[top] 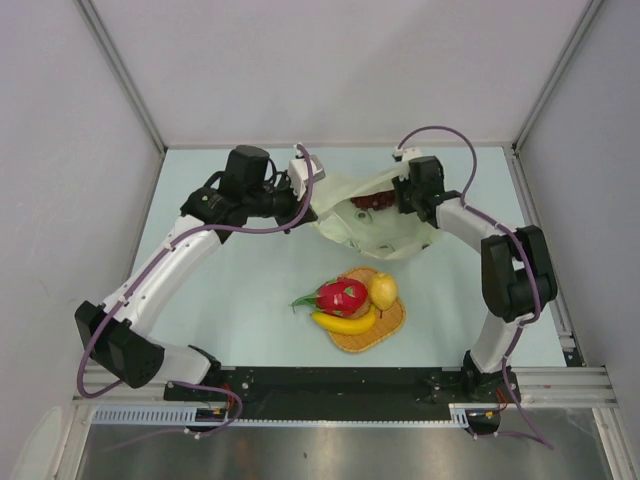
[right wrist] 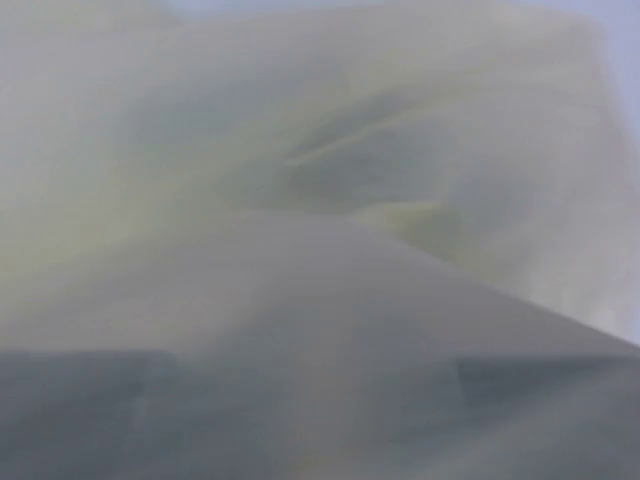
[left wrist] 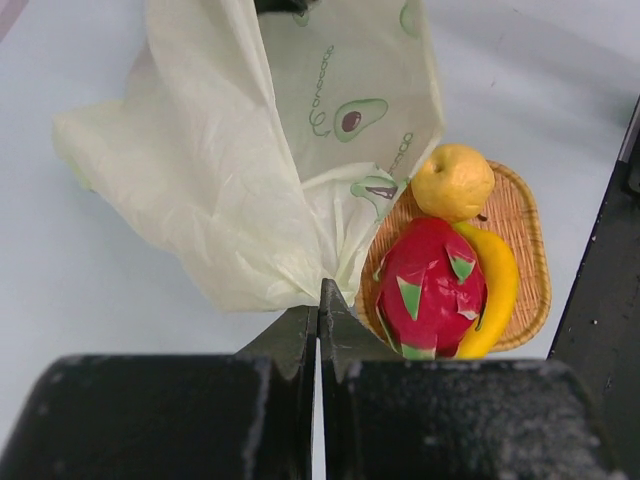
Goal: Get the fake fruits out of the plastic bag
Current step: Adjust the plastic bag at the center of the board.
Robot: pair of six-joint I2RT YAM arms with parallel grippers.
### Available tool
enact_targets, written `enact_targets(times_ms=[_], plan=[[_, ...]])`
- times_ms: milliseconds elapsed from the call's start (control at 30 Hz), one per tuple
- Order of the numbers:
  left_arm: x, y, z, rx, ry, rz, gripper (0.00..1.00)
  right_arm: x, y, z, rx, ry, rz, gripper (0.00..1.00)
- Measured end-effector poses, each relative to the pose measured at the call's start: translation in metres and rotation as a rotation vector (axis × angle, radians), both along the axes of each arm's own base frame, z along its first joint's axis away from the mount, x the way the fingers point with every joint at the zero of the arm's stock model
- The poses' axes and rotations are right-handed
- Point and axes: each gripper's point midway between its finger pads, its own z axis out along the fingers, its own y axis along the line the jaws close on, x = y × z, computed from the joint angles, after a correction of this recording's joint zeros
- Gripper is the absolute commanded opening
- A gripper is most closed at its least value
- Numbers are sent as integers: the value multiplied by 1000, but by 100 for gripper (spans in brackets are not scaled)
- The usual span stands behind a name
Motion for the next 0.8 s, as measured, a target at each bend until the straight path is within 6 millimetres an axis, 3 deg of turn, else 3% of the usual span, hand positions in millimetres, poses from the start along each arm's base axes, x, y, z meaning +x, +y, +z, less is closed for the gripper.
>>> enact_targets(times_ms=[100, 200, 333, 633, 800], plan=[[1, -1, 2, -6, -11, -2, 0, 23, -28, 18, -22, -69, -65, 39], [0, -2, 5, -12, -21, -4, 0, 32, -30, 35, -14, -116, -65, 49], [-3, 0, 4, -10, -20, -4, 0, 26, -11, 43, 5, -127, -11, 52], [-6, 2, -5, 3, -2, -2, 1, -3, 62, 48, 45, -121, 161, 59], [-6, 3, -8, 7, 4, -2, 0, -4, 67, 43, 50, -114, 151, 65]])
